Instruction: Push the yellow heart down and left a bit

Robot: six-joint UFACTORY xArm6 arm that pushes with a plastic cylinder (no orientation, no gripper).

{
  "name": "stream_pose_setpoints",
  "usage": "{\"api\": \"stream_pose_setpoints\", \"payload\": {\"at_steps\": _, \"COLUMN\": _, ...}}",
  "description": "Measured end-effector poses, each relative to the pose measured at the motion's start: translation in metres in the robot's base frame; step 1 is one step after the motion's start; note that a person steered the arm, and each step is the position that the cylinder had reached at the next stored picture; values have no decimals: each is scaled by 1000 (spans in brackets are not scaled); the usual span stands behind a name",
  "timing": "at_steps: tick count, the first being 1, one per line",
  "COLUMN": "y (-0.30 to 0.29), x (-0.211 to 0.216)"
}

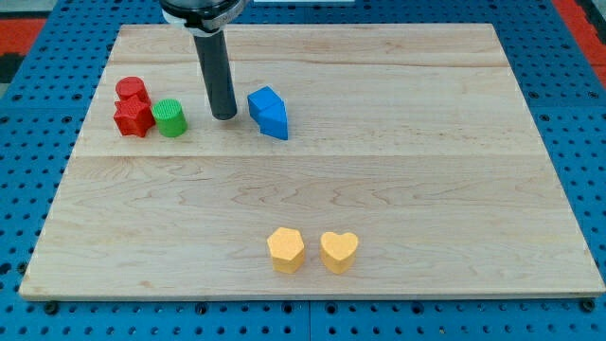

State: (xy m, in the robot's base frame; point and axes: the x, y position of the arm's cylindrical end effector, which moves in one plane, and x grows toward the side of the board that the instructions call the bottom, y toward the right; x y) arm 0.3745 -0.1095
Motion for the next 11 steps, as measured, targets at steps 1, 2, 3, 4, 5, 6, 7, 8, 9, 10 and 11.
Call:
{"api": "stream_pose_setpoints", "payload": {"at_steps": 1, "y": -12, "x": 0}}
{"api": "stream_pose_setpoints", "payload": {"at_steps": 2, "y": -17, "x": -9}}
{"api": "stream_pose_setpoints", "payload": {"at_steps": 3, "y": -39, "x": -13}}
{"api": "stream_pose_setpoints", "payload": {"at_steps": 4, "y": -33, "x": -28}}
{"api": "stream_pose_setpoints", "payload": {"at_steps": 5, "y": 24, "x": -30}}
{"api": "stream_pose_setpoints", "payload": {"at_steps": 6, "y": 38, "x": -12}}
{"api": "stream_pose_setpoints", "payload": {"at_steps": 7, "y": 32, "x": 20}}
{"api": "stream_pose_setpoints", "payload": {"at_steps": 8, "y": -3, "x": 48}}
{"api": "stream_pose_setpoints", "payload": {"at_steps": 9, "y": -51, "x": 35}}
{"api": "stream_pose_setpoints", "payload": {"at_steps": 10, "y": -91, "x": 35}}
{"api": "stream_pose_setpoints", "payload": {"at_steps": 11, "y": -111, "x": 21}}
